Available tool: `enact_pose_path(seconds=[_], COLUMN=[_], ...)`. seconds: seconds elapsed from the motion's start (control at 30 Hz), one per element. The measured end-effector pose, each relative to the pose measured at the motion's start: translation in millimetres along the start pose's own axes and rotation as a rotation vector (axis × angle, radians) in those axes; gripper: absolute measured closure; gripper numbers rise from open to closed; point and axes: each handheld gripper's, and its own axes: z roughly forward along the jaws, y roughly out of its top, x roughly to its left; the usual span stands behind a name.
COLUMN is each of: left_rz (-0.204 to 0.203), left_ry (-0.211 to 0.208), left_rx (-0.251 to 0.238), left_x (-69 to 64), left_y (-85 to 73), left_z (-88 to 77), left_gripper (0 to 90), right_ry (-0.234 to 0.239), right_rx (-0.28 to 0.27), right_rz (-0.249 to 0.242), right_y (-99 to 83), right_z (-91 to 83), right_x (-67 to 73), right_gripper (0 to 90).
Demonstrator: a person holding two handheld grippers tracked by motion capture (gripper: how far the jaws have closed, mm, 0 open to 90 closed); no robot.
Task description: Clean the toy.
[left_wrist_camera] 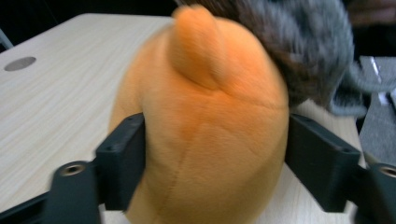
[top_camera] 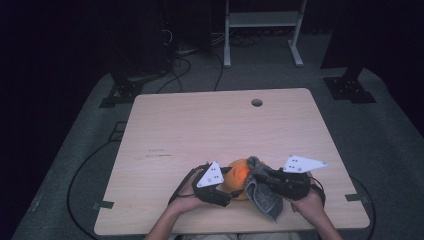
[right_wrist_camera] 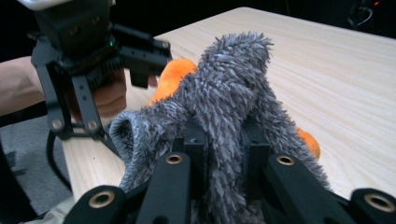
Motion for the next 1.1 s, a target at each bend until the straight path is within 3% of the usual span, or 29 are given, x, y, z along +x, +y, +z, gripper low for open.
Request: enact_pose_path(seconds=[0.07, 0.17, 0.33, 0.5, 0.57, 0.63, 0.73, 0.8, 0.87, 0.97, 1.1], left_rz=[-0.043, -0.033, 0.036, 0.112, 0.122, 0.087, -0.006, -0.010, 0.007, 0.067, 0.167], left_ry=[0.021, 0.007, -0.017, -0.036, -0.038, -0.045, -0.025, -0.029, -0.038, -0.053, -0.061], left_rx=[-0.028, -0.024, 0.005, 0.030, 0.029, 0.006, 0.001, -0.001, 0.002, 0.012, 0.044], left_x=[2.6, -0.1, -7.7, -15.5, -17.5, -15.7, -8.7, -8.1, -9.8, -15.6, -27.5], left_y=[2.5, 0.5, -1.7, -1.2, 0.4, 3.1, 5.0, 3.0, 1.7, 1.2, 2.1], left_z=[-1.0, 1.8, 3.9, 6.1, 7.1, 7.6, 8.9, 9.8, 9.6, 9.8, 14.0], left_gripper=[16.2, 18.5, 25.5, 27.7, 27.3, 21.2, 10.9, 10.3, 14.5, 21.4, 22.5], right_ry=[0.003, 0.005, 0.009, -0.041, -0.063, -0.065, -0.058, -0.048, -0.038, -0.004, 0.083], right_rx=[0.005, 0.009, 0.001, 0.003, 0.009, 0.019, 0.028, 0.035, 0.044, 0.042, 0.011], right_rz=[0.001, -0.011, -0.028, -0.007, 0.009, 0.026, 0.026, 0.017, -0.004, -0.034, -0.057], right_y=[-1.7, -1.2, 7.4, 8.7, 5.7, 1.1, 0.7, 2.6, 5.1, 10.7, 18.9], right_z=[-1.0, -0.8, -1.1, -6.3, -9.0, -10.4, -12.2, -12.7, -12.3, -12.1, -11.9], right_x=[0.9, 6.9, 13.4, 3.6, -3.8, -9.5, -9.2, -6.6, -2.8, 6.1, 20.0], right_gripper=[76.2, 75.9, 75.8, 75.8, 75.8, 75.9, 75.9, 75.9, 75.9, 75.8, 75.6])
